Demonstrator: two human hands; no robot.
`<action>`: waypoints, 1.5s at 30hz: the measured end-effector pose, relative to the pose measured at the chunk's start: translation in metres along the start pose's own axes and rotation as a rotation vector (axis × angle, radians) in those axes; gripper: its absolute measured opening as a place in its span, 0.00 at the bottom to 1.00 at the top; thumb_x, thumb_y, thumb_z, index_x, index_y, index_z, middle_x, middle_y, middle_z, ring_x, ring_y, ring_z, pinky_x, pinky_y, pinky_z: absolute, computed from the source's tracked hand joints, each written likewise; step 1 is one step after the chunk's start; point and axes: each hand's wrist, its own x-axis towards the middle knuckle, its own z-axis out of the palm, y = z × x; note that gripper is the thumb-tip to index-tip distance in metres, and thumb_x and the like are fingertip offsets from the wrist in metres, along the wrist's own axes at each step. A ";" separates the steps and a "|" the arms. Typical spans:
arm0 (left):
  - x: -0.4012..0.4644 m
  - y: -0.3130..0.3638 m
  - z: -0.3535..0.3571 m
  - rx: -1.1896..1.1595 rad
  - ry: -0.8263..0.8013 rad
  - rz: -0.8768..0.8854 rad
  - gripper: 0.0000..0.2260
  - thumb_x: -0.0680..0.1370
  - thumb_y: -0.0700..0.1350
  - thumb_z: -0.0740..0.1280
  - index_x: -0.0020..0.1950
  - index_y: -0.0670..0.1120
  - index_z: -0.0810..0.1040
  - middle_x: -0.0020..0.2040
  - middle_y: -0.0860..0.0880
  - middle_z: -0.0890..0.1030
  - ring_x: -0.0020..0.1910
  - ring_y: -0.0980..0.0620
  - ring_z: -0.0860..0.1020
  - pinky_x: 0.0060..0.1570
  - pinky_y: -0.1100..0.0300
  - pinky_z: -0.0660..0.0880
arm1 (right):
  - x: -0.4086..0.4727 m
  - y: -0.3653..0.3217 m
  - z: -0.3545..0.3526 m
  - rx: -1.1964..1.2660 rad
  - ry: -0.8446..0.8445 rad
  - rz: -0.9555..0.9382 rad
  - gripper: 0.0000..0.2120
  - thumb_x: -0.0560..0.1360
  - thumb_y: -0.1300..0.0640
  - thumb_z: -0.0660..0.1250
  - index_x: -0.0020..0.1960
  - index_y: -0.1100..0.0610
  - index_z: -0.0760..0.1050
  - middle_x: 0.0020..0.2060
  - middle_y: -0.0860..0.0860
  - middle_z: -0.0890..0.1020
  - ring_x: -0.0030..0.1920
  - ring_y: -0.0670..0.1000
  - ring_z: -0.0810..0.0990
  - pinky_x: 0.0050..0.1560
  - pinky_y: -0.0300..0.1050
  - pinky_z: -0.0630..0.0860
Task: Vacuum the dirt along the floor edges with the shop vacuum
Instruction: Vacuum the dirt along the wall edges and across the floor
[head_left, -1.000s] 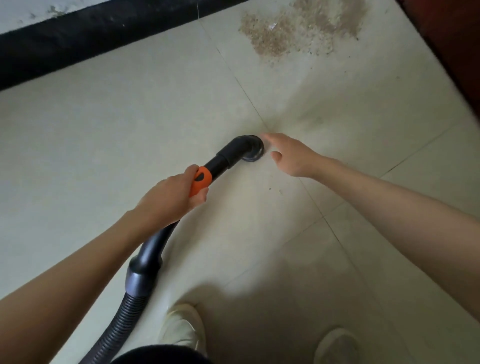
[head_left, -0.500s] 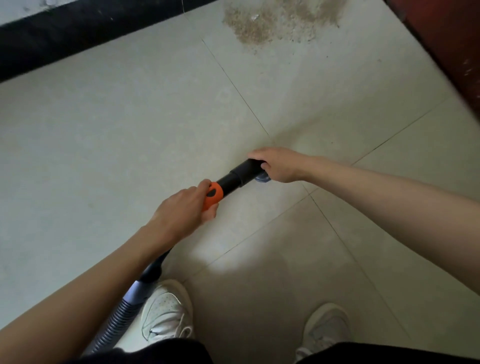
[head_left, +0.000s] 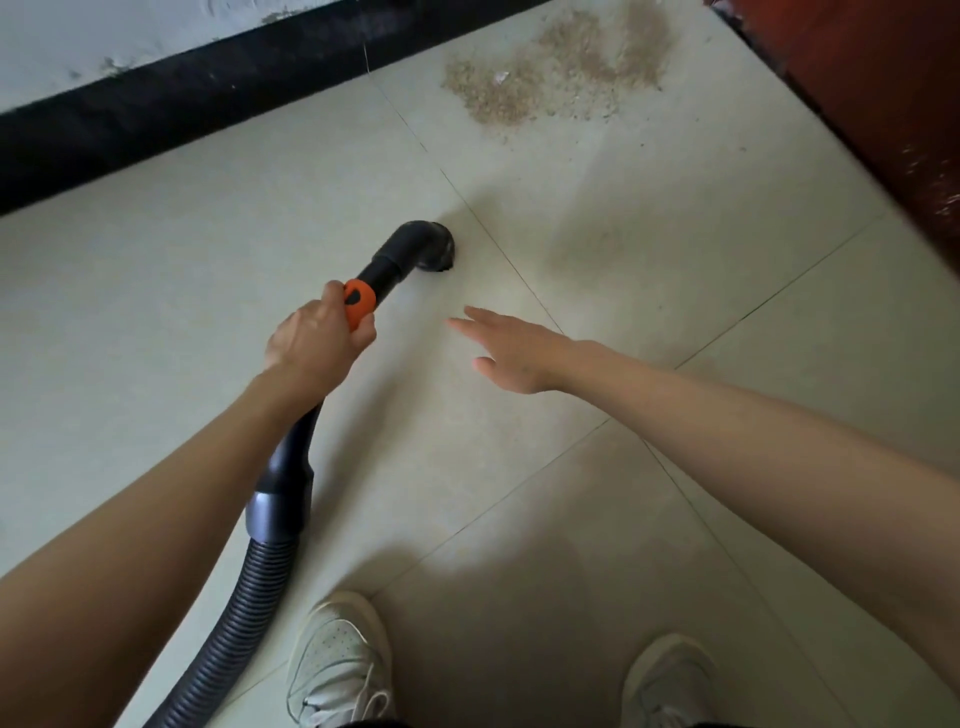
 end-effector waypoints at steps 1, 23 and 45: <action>0.006 0.004 -0.002 -0.014 -0.011 -0.017 0.16 0.80 0.50 0.58 0.60 0.39 0.66 0.44 0.40 0.74 0.39 0.42 0.69 0.40 0.51 0.66 | -0.002 0.001 -0.001 0.037 0.015 0.013 0.27 0.83 0.58 0.52 0.79 0.53 0.47 0.79 0.52 0.49 0.77 0.53 0.52 0.74 0.50 0.55; 0.089 0.137 -0.069 -0.636 0.170 -0.005 0.19 0.81 0.53 0.57 0.66 0.42 0.64 0.48 0.46 0.72 0.38 0.51 0.72 0.38 0.58 0.67 | 0.004 -0.041 -0.022 0.887 0.425 0.054 0.17 0.75 0.53 0.68 0.59 0.56 0.67 0.48 0.49 0.77 0.48 0.50 0.77 0.47 0.42 0.73; 0.129 0.127 -0.220 -0.750 -0.099 -0.218 0.19 0.81 0.53 0.57 0.60 0.36 0.67 0.50 0.42 0.75 0.43 0.48 0.73 0.33 0.60 0.67 | 0.003 -0.089 -0.221 0.763 0.214 -0.064 0.13 0.76 0.53 0.65 0.58 0.56 0.68 0.49 0.54 0.79 0.48 0.53 0.79 0.45 0.43 0.77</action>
